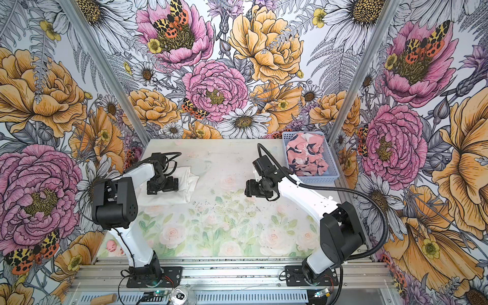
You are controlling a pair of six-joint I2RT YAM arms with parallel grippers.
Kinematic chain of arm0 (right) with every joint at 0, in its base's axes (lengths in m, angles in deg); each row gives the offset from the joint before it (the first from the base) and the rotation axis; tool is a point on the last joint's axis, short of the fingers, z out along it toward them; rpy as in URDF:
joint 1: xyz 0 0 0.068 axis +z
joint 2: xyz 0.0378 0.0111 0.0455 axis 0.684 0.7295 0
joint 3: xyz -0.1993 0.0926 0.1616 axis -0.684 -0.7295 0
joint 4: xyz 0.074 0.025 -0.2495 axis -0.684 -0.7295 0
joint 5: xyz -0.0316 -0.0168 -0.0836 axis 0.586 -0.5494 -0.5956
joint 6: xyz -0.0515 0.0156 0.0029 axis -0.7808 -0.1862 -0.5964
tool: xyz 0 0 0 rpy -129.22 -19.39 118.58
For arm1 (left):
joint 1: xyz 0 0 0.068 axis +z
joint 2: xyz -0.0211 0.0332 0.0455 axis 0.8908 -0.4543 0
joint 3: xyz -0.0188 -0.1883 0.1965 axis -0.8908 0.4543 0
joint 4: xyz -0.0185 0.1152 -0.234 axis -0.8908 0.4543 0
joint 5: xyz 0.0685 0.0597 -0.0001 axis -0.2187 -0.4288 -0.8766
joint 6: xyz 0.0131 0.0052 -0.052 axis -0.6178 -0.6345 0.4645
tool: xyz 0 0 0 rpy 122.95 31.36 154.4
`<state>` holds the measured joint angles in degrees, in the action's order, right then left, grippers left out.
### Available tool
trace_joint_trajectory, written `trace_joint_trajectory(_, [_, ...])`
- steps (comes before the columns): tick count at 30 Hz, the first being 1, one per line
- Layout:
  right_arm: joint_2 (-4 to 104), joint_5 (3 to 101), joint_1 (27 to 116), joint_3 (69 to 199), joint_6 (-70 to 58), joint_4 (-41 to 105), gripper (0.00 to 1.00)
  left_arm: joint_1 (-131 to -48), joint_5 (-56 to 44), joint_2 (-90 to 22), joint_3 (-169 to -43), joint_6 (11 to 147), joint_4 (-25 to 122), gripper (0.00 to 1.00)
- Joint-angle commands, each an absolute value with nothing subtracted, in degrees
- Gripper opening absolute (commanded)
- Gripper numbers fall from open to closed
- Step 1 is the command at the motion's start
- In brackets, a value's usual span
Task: Fold and stack the mixed laundry pile
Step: 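Reach into the blue basket and grasp the pink shark-print garment with the right gripper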
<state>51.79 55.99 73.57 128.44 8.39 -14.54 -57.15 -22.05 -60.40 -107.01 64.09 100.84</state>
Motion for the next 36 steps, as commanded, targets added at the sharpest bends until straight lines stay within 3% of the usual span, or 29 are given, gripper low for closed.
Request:
trace_joint_trajectory(1, [53.15,57.27,71.92,131.62,5.04,-17.46,0.67,-55.17,-26.36,-61.57,-105.52,58.44,105.48,0.99])
trace_joint_trajectory(7, [55.17,55.62,65.16,134.96,2.89,-17.77,0.68,-54.36,-29.87,-62.24,-105.67,58.02,106.80,0.99])
trace_joint_trajectory(13, [60.48,43.16,53.83,143.80,0.18,-17.67,0.78,-52.73,-29.30,-62.40,-107.09,59.78,107.47,0.99])
trace_joint_trajectory(17, [71.66,36.33,46.30,154.97,-1.47,-17.58,0.85,-56.28,-23.73,-57.50,-107.78,62.91,106.88,0.99])
trace_joint_trajectory(25, [95.66,40.85,38.48,174.47,-1.06,-18.51,0.86,-68.63,-16.44,-42.06,-105.50,71.94,102.89,0.99])
trace_joint_trajectory(27, [99.05,42.75,38.01,176.23,-0.37,-18.89,0.77,-71.24,-13.29,-39.09,-103.19,75.63,99.21,0.99])
trace_joint_trajectory(29, [101.08,45.31,37.55,177.05,0.84,-18.82,0.56,-74.17,-12.03,-37.07,-101.14,78.44,96.48,0.99])
trace_joint_trajectory(31, [100.66,45.83,37.50,177.14,1.81,-18.28,0.18,-76.13,-11.15,-36.60,-99.90,80.53,94.65,0.99])
trace_joint_trajectory(32, [99.77,45.87,37.58,177.26,1.93,-18.03,0.06,-77.02,-10.75,-36.68,-99.35,81.49,93.48,0.99])
trace_joint_trajectory(33, [98.47,45.81,37.55,177.49,1.98,-18.02,0.00,-77.81,-10.42,-36.96,-98.86,82.15,92.50,0.99])
trace_joint_trajectory(36, [89.50,44.20,38.26,176.45,1.61,-18.02,0.00,-80.07,-9.54,-38.97,-98.23,83.83,90.04,0.99])
